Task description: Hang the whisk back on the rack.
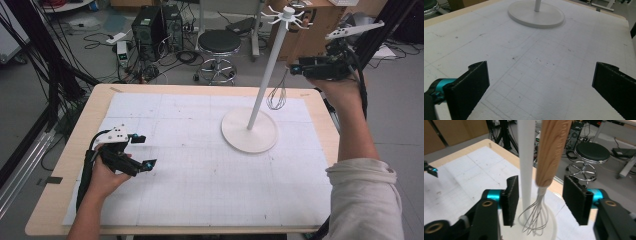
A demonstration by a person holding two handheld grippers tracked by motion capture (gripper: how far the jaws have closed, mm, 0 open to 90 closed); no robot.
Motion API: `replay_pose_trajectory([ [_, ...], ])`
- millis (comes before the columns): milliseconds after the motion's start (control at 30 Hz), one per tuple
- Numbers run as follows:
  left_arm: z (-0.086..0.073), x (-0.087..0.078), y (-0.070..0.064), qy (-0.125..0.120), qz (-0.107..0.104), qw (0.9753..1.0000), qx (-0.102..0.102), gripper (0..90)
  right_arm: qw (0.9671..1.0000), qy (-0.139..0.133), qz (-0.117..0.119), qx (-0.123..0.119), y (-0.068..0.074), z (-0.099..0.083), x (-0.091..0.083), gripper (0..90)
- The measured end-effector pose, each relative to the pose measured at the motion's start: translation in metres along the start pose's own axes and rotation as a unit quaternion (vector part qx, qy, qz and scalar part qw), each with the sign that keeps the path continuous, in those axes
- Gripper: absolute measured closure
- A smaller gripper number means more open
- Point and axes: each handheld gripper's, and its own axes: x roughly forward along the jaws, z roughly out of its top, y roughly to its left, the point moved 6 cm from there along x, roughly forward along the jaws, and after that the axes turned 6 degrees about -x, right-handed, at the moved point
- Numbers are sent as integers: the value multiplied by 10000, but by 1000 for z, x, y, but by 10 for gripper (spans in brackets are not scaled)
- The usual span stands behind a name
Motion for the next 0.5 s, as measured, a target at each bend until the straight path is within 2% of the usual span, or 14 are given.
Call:
replay_pose_trajectory([
  [233,1,0,-1,-7,-18,10000,21,16,9996,-275,-47,-81,11,-6,-17,398],
  [367,1,0,-2,-17,-29,10000,15,16,9987,-487,94,-133,20,-8,-24,371],
  [500,2,0,-2,-28,-28,10000,18,16,9973,-617,267,-299,32,-7,-26,368],
])
